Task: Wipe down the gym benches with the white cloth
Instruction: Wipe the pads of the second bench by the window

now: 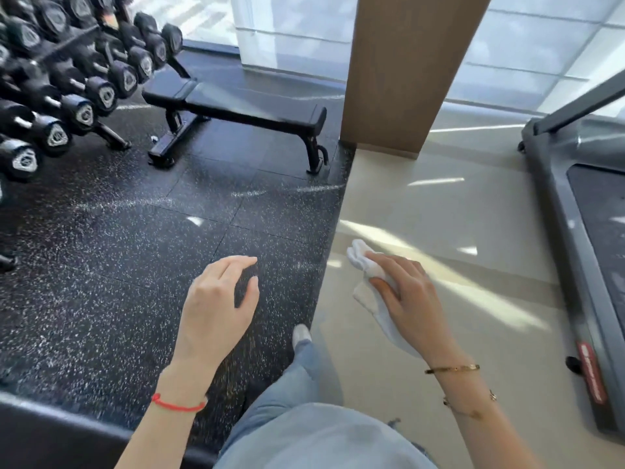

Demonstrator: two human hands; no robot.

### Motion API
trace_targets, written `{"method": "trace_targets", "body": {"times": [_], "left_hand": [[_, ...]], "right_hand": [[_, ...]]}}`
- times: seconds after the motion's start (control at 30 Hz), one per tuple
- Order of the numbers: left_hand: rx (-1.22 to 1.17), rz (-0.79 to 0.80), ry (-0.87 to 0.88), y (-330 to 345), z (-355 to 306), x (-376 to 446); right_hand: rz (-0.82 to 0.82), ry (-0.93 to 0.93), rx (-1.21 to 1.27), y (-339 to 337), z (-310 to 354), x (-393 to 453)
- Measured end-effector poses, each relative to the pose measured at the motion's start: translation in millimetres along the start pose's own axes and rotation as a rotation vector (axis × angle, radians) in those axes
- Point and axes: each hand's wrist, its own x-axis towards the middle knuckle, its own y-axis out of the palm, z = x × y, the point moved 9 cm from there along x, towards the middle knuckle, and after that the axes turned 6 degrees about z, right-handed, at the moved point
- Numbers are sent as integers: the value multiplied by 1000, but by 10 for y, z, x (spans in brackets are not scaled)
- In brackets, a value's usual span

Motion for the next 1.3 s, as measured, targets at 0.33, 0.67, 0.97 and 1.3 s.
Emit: {"method": "trace_targets", "body": {"times": [0.33, 0.67, 0.97, 1.3], "left_hand": [[25, -46, 0, -263, 244, 2429], [16, -29, -15, -53, 651, 4642], [-3, -67, -27, -190, 882, 6760], [-26, -36, -23, -158, 1572, 8570]], "right_hand": [[6, -50, 3, 24, -149, 2448], [35, -30, 32, 237, -741, 4616], [-11, -115, 3, 162, -952, 6878], [44, -107, -14, 602, -989, 8754]]}}
